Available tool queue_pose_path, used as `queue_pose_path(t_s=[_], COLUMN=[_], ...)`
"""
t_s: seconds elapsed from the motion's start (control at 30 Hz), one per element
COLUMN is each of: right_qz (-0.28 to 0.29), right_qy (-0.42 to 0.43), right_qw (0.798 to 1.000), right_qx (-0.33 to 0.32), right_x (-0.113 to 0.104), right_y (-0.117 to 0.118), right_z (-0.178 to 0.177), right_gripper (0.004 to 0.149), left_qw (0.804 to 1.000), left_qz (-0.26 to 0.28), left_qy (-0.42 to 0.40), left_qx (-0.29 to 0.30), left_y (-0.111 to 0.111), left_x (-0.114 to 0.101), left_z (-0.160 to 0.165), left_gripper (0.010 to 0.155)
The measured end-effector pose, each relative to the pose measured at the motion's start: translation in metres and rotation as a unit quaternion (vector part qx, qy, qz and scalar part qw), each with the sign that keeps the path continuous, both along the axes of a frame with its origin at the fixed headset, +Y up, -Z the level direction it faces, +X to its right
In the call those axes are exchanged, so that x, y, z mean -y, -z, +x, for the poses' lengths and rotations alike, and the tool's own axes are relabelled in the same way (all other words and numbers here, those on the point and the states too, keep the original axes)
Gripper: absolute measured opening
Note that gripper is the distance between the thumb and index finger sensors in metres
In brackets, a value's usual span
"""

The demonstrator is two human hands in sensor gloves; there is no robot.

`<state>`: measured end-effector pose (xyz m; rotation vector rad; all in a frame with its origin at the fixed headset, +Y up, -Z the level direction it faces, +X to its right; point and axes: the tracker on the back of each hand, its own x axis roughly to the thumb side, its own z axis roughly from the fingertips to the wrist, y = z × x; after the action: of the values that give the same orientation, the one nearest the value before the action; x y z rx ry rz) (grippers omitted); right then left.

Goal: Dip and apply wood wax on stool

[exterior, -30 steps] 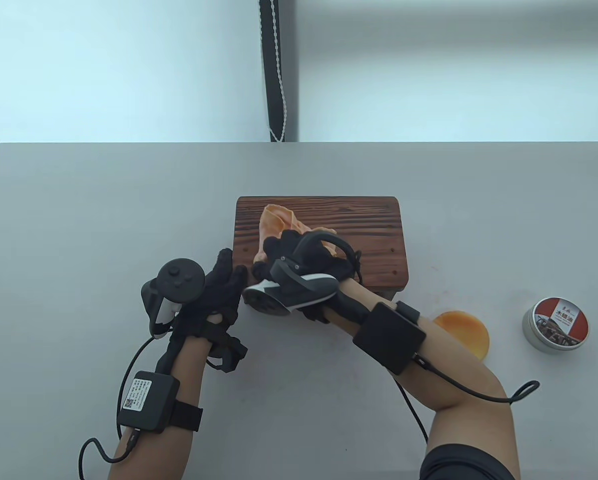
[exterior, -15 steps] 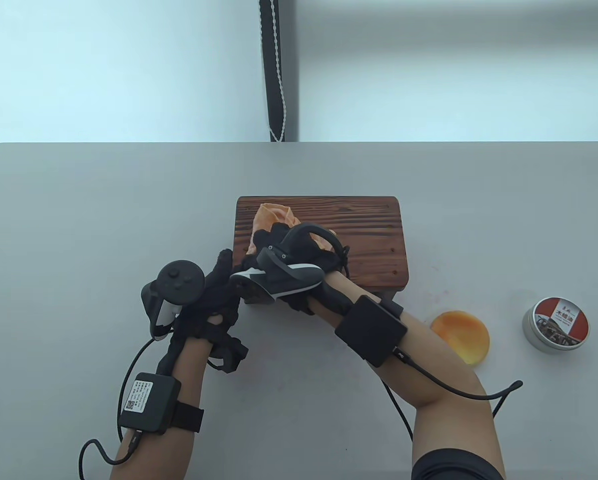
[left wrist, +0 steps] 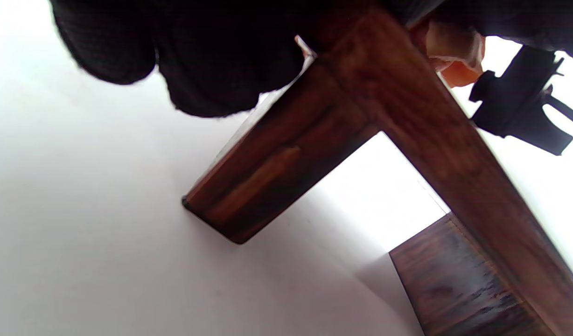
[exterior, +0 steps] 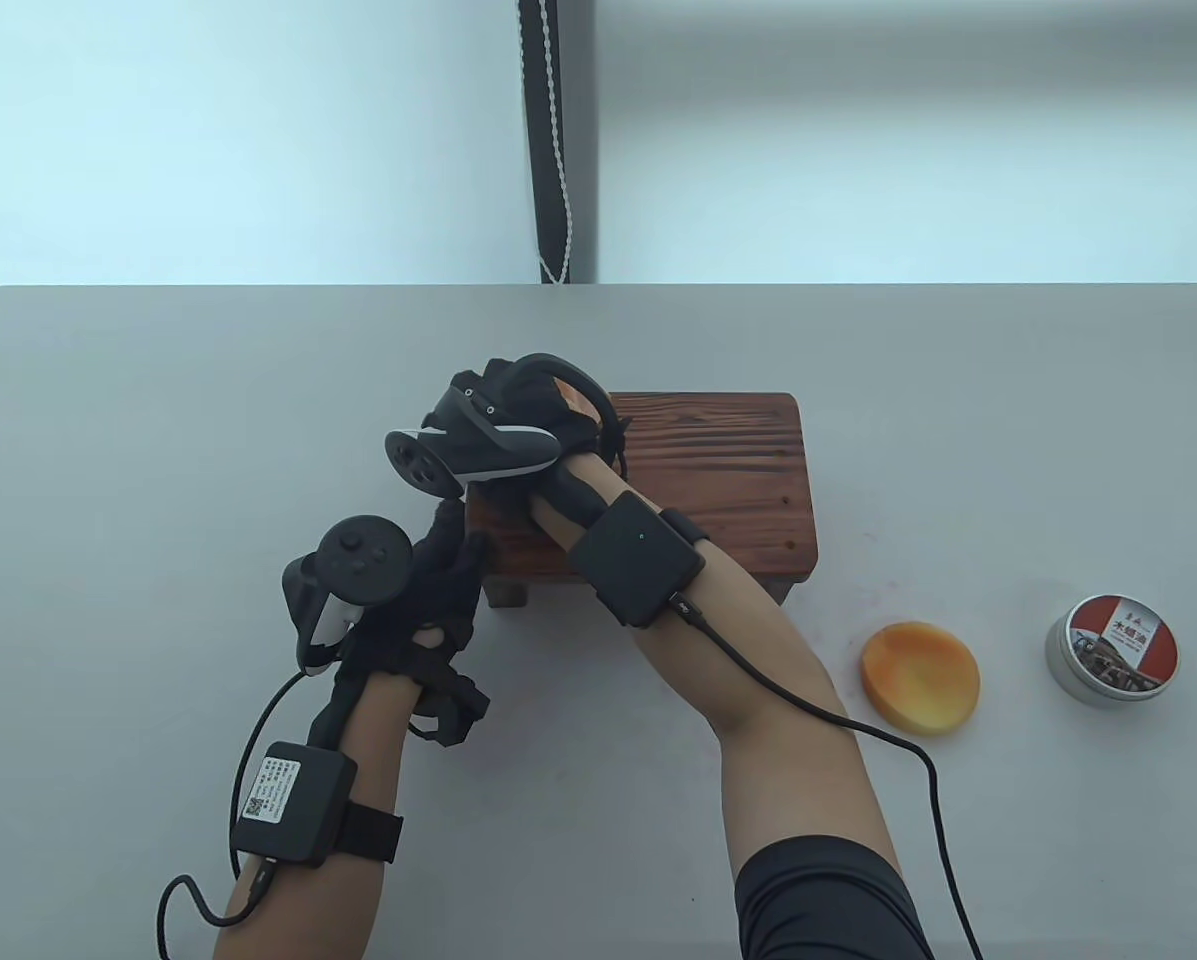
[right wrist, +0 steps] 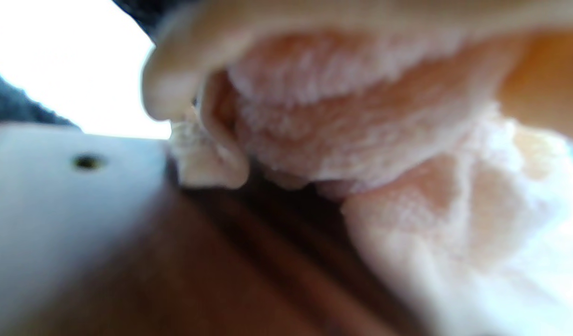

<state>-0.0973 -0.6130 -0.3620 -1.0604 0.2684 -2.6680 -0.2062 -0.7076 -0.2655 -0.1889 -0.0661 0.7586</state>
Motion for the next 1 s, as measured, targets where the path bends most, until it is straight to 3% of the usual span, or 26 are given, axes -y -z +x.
queue_pose_path(t_s=[0.1,0.27,0.37,0.47,0.63,0.7,0.87,1.0], right_qz=[0.025,0.025,0.032,0.019,-0.038,-0.081,-0.139,-0.226], right_qy=[0.053,0.115,0.109,0.115,0.121,0.112,0.085,0.049], right_qw=[0.998,0.991,0.987,0.978,0.959,0.95,0.934,0.911], right_qx=[0.009,0.068,0.117,0.175,0.254,0.281,0.317,0.341], right_x=[-0.027,-0.07,-0.078,-0.073,-0.032,-0.001,0.061,0.113], right_y=[-0.007,-0.025,-0.034,-0.039,-0.04,-0.039,-0.038,-0.038], right_z=[0.036,0.139,0.195,0.255,0.329,0.352,0.375,0.38], right_gripper=[0.053,0.053,0.054,0.054,0.056,0.057,0.057,0.06], left_qw=[1.0,0.999,0.997,0.995,0.989,0.986,0.983,0.98], left_qz=[-0.008,0.043,0.069,0.097,0.132,0.139,0.146,0.145], left_qy=[-0.013,-0.031,-0.02,0.0,0.058,0.082,0.102,0.122], left_qx=[0.002,0.003,0.009,0.017,0.033,0.044,0.054,0.06], left_y=[-0.002,-0.01,-0.017,-0.027,-0.047,-0.056,-0.07,-0.072], left_x=[-0.007,-0.029,-0.041,-0.052,-0.059,-0.056,-0.048,-0.039], left_z=[-0.004,-0.008,-0.005,-0.001,0.003,0.003,0.001,0.0], left_gripper=[0.084,0.088,0.089,0.089,0.089,0.089,0.09,0.09])
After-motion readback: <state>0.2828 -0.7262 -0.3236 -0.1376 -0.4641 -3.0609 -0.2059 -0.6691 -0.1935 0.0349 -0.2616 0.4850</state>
